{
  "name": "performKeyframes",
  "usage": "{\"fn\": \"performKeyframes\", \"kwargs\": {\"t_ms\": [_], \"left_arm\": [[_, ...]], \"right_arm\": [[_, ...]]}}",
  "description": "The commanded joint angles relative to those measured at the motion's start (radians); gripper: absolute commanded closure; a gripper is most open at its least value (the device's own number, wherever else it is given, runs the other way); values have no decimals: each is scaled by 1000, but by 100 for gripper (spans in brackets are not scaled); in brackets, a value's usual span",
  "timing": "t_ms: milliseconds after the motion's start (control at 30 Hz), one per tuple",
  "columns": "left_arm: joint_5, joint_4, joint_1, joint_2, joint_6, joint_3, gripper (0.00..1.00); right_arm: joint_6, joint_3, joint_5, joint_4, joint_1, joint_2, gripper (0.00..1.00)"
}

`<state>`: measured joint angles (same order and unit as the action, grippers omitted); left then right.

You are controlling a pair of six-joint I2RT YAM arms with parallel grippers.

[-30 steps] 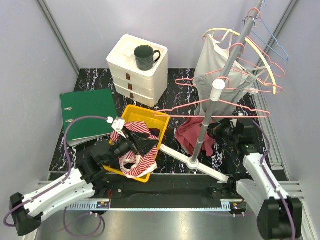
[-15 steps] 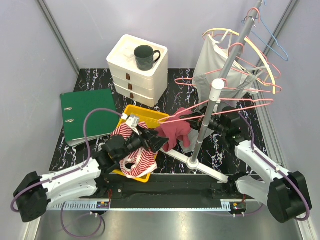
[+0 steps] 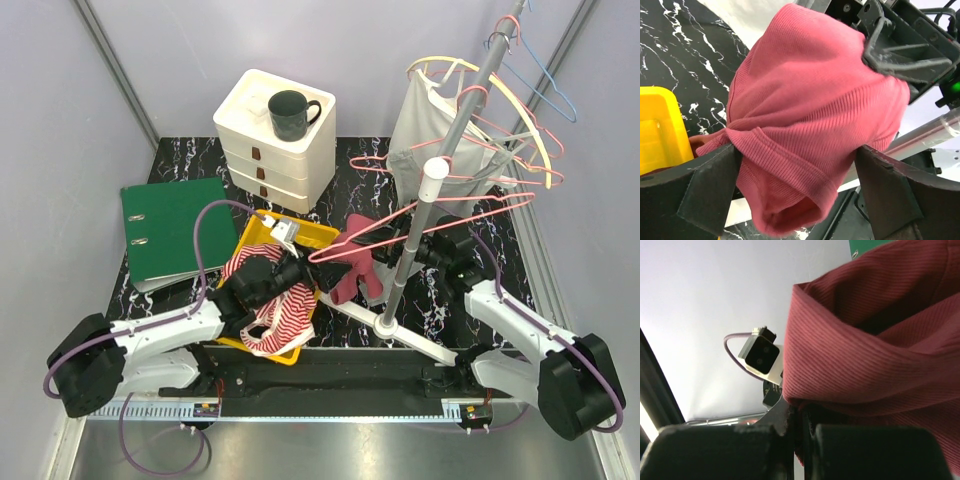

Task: Remove the tank top from the hanger
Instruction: Pick up the tank top from the center of the board.

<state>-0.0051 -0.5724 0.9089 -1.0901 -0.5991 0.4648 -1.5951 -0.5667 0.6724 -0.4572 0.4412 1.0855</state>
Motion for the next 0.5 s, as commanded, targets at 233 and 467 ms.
{"fn": "performKeyframes", "kwargs": {"t_ms": [233, 467], "left_arm": [[82, -9, -97, 51, 24, 58, 100], [15, 505, -125, 353, 130, 175, 100]], "right_arm": [[15, 45, -14, -28, 53, -93, 99], [316, 18, -262, 444, 51, -282, 31]]}}
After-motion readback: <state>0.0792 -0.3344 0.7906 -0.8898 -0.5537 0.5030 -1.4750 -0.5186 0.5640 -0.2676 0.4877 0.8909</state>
